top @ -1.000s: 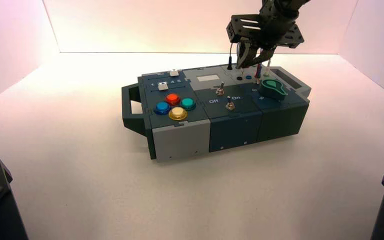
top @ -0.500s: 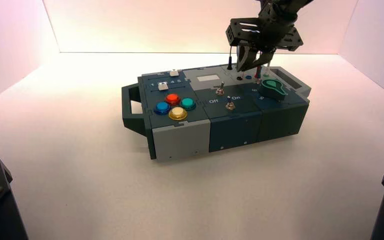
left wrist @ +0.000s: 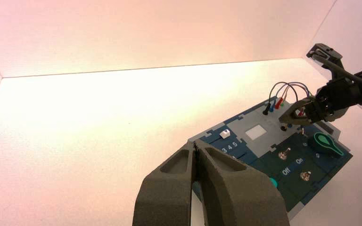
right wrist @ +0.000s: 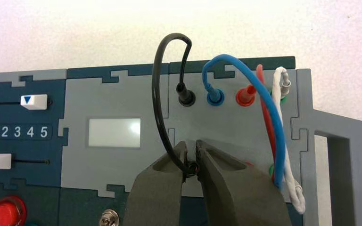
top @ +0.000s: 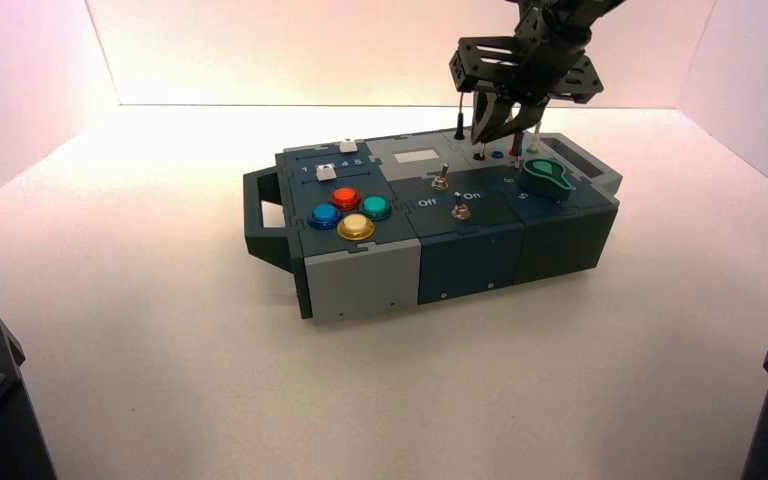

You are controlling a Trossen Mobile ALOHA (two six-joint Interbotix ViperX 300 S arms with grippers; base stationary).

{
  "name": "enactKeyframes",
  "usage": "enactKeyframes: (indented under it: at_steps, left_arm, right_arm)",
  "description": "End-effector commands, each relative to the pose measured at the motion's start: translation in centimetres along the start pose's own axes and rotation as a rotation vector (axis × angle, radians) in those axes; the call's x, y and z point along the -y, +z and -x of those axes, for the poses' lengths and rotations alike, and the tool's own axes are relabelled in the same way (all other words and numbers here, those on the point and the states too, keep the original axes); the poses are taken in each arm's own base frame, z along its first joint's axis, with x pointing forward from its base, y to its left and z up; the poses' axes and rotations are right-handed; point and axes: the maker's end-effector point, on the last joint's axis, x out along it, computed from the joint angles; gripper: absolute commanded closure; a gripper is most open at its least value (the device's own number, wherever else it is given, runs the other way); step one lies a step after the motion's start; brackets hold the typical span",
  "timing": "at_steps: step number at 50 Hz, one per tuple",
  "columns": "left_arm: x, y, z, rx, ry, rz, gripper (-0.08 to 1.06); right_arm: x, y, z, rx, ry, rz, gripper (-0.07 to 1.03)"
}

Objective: Insert the black wire.

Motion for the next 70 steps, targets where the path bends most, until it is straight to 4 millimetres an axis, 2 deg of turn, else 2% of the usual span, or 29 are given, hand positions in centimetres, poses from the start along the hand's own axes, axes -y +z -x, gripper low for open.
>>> enactKeyframes:
  at_steps: [1,18,30,47,70]
  left_arm:
    - [0.2,1.6,0.4,0.036,-0.004,-0.007,1.01]
    - [0.2,1.6,0.3,0.036,-0.003,-0.007,1.01]
    - [0.2,1.6,0.3,0.038,-0.003,-0.007,1.01]
    - [0.2,1.7,0.3,0.041,-0.003,-0.007,1.01]
    - [0.2,1.7,0.4,0.044,-0.003,-0.009,1.01]
  right_arm:
    - [-0.5,1.4,0.3,0.034,0.010,-0.005,0.98]
    - [-0.6,1.6,-0.1,0.032,0.011,-0.003,0.98]
    - [-0.6,0.9,-0.6,0.010,0.009,-0.003,0.98]
    - [-2.9,-0.3,-0.6,-0.027,0.039,0.050,0.98]
    - [-3.3,-1.3,-0.2,-0.082,0.045,0.062,0.98]
